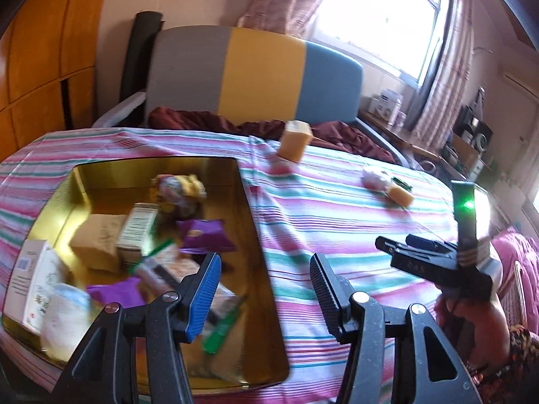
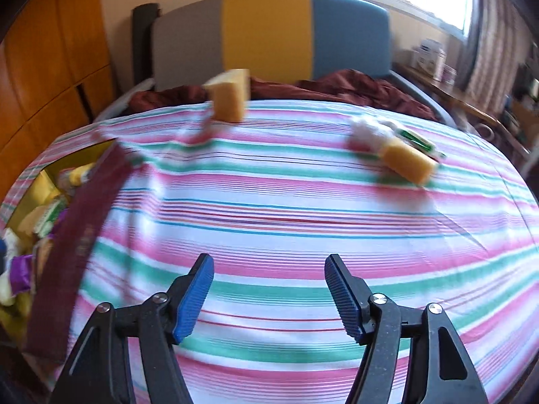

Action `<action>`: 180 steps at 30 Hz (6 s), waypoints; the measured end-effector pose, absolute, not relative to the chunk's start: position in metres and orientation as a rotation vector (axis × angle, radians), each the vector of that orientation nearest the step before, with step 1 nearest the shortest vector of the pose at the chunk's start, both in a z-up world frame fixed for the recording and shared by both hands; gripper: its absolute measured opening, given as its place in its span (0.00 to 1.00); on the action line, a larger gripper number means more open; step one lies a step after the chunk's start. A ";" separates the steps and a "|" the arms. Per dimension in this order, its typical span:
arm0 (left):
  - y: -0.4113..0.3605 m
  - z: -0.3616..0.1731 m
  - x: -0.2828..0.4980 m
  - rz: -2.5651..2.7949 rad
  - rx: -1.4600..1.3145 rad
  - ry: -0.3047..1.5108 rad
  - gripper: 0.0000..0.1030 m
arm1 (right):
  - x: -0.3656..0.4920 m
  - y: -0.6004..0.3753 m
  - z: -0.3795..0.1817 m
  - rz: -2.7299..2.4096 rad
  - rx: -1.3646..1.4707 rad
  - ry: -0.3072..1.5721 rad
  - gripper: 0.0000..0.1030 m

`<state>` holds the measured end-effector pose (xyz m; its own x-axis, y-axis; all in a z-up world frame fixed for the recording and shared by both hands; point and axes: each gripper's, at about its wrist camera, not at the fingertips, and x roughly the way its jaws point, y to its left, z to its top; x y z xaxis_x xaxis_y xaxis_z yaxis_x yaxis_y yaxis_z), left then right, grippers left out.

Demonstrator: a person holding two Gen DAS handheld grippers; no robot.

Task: Organize objects
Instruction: 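Withdraw both open tools from the tray toward the remaining items, then move the right tool to the WEIDAN cracker packet and grasp it, then grasp the yellow sponge with the left tool while the right tool holds the packet, then carry the sponge and cracker packet over the gold tray with both tools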

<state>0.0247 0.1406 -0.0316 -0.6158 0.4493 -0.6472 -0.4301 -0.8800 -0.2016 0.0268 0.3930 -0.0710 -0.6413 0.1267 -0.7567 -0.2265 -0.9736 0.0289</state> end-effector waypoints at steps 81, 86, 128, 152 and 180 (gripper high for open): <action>0.483 -0.084 -0.072 2.089 -0.853 0.558 0.64 | 0.008 0.630 -0.102 2.217 -1.007 0.351 0.46; 0.501 -0.093 -0.075 2.069 -0.849 0.570 0.64 | 0.005 0.624 -0.102 2.210 -1.006 0.303 0.46; 0.372 -0.073 0.002 2.287 -0.665 0.323 0.50 | 0.027 0.558 -0.079 2.371 -0.869 0.124 0.45; 0.197 -0.025 0.002 2.465 -0.778 -0.004 0.50 | 0.045 0.446 -0.074 2.599 -0.982 -0.039 0.45; -0.018 -0.046 -0.126 2.690 -1.222 -0.403 0.50 | 0.062 0.297 -0.024 3.026 -1.060 0.151 0.45</action>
<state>-0.1260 -0.0176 -0.0461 -0.6533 0.2537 -0.7134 -0.0332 -0.9509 -0.3077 0.0619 0.2973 -0.0238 -0.7800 -0.0953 -0.6185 0.0333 -0.9933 0.1111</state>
